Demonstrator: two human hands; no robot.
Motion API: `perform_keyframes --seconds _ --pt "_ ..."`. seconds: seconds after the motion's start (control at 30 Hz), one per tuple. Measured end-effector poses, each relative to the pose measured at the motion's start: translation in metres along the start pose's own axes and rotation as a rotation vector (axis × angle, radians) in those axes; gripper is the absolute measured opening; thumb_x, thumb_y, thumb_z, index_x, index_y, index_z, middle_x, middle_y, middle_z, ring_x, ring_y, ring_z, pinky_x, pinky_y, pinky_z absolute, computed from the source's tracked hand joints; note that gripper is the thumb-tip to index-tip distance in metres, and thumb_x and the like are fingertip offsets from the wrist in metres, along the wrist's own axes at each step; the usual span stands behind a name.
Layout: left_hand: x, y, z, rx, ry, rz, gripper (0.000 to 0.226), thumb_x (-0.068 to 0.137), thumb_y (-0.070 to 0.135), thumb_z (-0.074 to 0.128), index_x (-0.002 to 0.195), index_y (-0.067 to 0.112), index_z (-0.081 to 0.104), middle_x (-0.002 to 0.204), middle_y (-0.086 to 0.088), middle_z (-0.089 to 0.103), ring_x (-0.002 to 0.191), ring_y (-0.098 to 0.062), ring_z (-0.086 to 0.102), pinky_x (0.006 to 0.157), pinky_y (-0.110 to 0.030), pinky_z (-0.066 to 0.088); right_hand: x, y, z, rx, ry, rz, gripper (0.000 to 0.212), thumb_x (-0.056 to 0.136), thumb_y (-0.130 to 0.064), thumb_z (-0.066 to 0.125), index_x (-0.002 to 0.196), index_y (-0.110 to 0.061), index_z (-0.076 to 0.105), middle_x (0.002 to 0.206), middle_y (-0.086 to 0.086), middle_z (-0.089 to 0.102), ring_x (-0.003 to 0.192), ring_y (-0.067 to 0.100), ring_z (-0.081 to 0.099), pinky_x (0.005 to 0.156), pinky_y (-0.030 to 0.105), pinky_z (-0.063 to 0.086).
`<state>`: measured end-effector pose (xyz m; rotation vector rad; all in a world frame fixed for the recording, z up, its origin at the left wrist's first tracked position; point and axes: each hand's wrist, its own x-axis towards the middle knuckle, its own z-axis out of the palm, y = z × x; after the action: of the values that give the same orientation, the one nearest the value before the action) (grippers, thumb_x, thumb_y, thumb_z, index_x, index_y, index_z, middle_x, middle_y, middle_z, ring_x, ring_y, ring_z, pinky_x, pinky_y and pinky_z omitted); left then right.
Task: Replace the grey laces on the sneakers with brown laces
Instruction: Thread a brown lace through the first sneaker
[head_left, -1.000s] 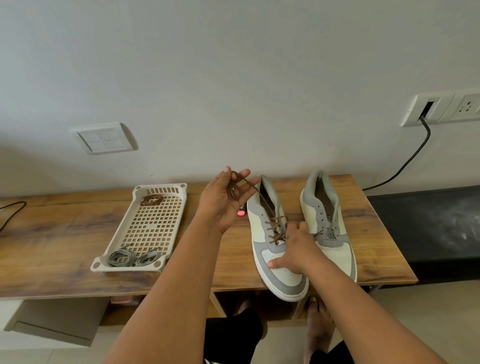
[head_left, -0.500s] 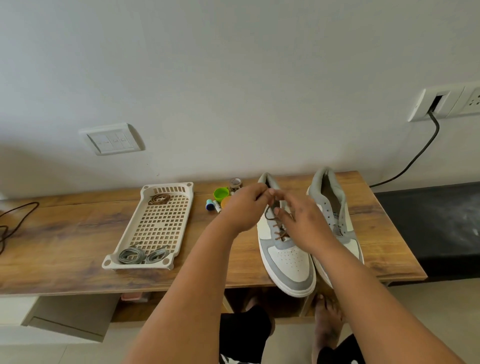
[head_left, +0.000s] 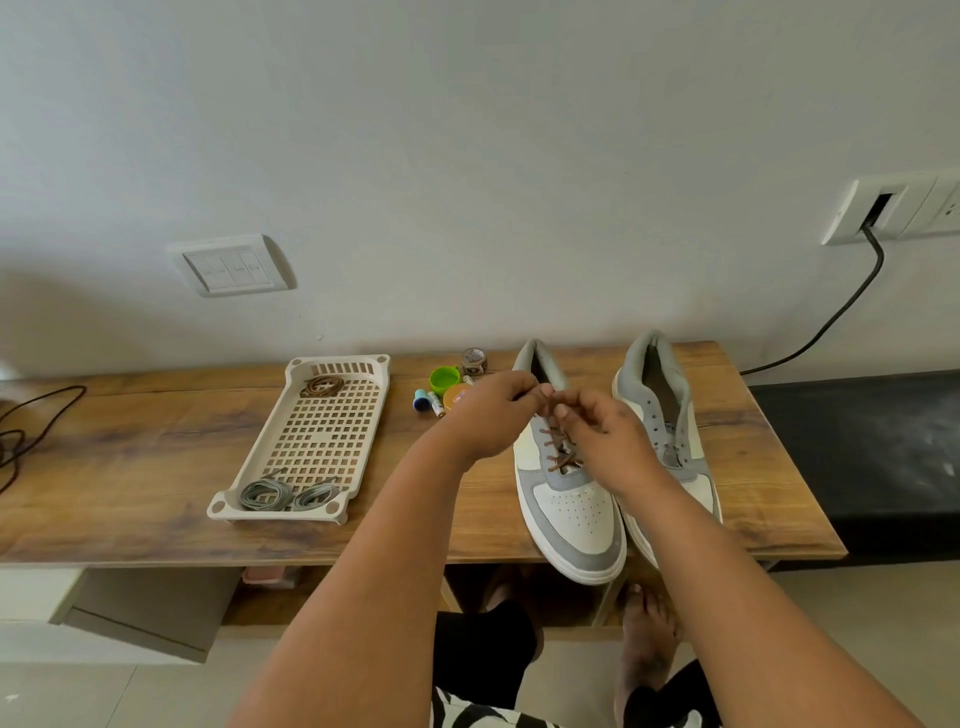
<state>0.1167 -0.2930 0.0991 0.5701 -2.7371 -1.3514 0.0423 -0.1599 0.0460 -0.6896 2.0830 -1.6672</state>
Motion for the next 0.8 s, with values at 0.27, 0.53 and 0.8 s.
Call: perform_keyframes --seconds 0.27,0.53,0.8 --pt "0.001 -0.012 -0.008 0.167 -0.036 -0.011 0.028 0.105 0.032 0.043 0.094 0.017 0.064 0.095 -0.008 0.066 0.082 -0.020 0.058 0.084 -0.038 0.048 0.014 0.025 -0.036 -0.390 0.408 -0.006 0.021 0.102 -0.021 0.048 0.112 -0.015 0.066 0.106 0.005 0.065 0.092 0.020 0.056 0.064 0.023 0.039" --pt "0.009 -0.017 0.007 0.043 -0.003 0.040 0.012 0.099 0.014 0.055 0.110 0.014 0.061 0.088 -0.001 0.074 0.076 -0.016 0.071 0.079 -0.035 0.056 0.005 0.014 -0.004 -0.487 0.111 -0.296 0.036 0.102 -0.035 0.044 0.135 -0.027 0.054 0.122 -0.003 0.056 0.123 0.010 0.040 0.101 0.032 0.036" --pt "0.022 -0.028 0.012 -0.187 0.257 -0.023 0.022 0.084 0.023 0.078 0.077 0.014 0.059 0.067 -0.002 0.072 0.058 -0.011 0.068 0.073 -0.039 0.060 0.009 0.008 0.000 -0.143 0.083 -0.084 0.016 0.099 -0.022 0.056 0.108 -0.031 0.065 0.091 -0.006 0.069 0.079 -0.002 0.065 0.068 0.020 0.056"
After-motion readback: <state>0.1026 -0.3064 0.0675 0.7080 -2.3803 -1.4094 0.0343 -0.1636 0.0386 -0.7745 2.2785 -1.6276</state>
